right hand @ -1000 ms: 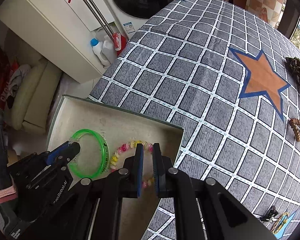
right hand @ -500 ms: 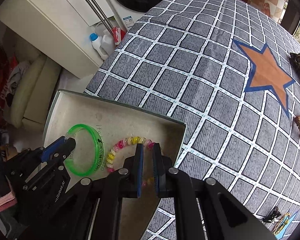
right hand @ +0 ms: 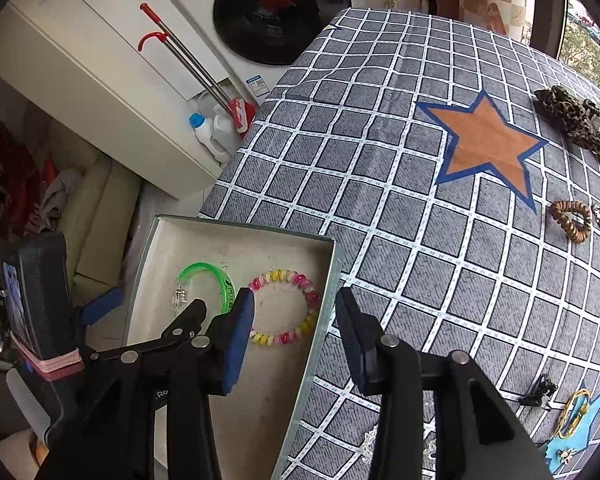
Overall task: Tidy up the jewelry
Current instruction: 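Open the left tool to release the bangle in the tray, then reach the left tool to the small black hair clip and grasp it, then carry the black clip to the tray with the left tool while the right tool carries the cream hair clip, then open both tools to drop the clips in the tray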
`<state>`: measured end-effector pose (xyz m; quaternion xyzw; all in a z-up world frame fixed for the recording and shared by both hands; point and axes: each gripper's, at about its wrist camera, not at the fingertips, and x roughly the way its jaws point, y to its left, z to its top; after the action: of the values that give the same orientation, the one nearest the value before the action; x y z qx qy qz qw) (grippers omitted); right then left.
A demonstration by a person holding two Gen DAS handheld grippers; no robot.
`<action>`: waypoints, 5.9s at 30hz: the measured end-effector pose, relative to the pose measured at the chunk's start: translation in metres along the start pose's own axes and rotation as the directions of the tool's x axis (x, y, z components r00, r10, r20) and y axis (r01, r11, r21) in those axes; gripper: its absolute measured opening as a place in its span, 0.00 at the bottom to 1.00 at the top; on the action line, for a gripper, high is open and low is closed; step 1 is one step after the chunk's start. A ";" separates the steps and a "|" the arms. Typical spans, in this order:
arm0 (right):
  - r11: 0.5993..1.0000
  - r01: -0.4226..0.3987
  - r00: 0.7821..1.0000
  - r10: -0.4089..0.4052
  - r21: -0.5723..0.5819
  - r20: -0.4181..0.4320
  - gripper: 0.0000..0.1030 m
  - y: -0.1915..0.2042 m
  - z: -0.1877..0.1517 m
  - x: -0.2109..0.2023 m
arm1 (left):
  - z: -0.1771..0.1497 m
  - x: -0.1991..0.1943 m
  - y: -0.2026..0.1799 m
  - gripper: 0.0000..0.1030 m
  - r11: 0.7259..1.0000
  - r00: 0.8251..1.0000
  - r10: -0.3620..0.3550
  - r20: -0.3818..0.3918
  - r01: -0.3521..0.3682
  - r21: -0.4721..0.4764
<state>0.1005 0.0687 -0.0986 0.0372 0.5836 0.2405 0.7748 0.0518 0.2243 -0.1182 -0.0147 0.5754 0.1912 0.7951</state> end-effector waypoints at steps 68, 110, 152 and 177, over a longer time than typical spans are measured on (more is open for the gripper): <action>0.928 0.373 0.923 -0.372 -0.010 -0.098 0.58 -0.262 -0.160 -0.084 | -0.052 -0.031 -0.336 0.71 0.705 0.924 -0.347 -0.164 0.372 0.604; 0.909 0.175 0.984 -0.176 0.378 -0.032 0.20 -0.232 -0.144 -0.117 | -0.049 -0.088 -0.206 0.42 0.829 0.906 -0.415 -0.078 0.412 0.378; 0.989 -0.033 0.968 -0.004 -0.144 -0.251 0.20 0.039 -0.038 0.074 | -0.057 0.025 0.018 0.42 0.989 0.986 -0.147 -0.078 0.144 -0.035; 0.995 -0.030 0.979 0.010 -0.093 -0.205 0.43 0.035 -0.027 0.076 | -0.047 0.028 0.011 0.67 0.997 0.994 -0.078 -0.070 0.079 0.010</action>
<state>0.0796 0.1253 -0.1631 -0.0190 0.6476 0.2784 0.7091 0.0134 0.2311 -0.1580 -0.0390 0.6028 0.1555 0.7816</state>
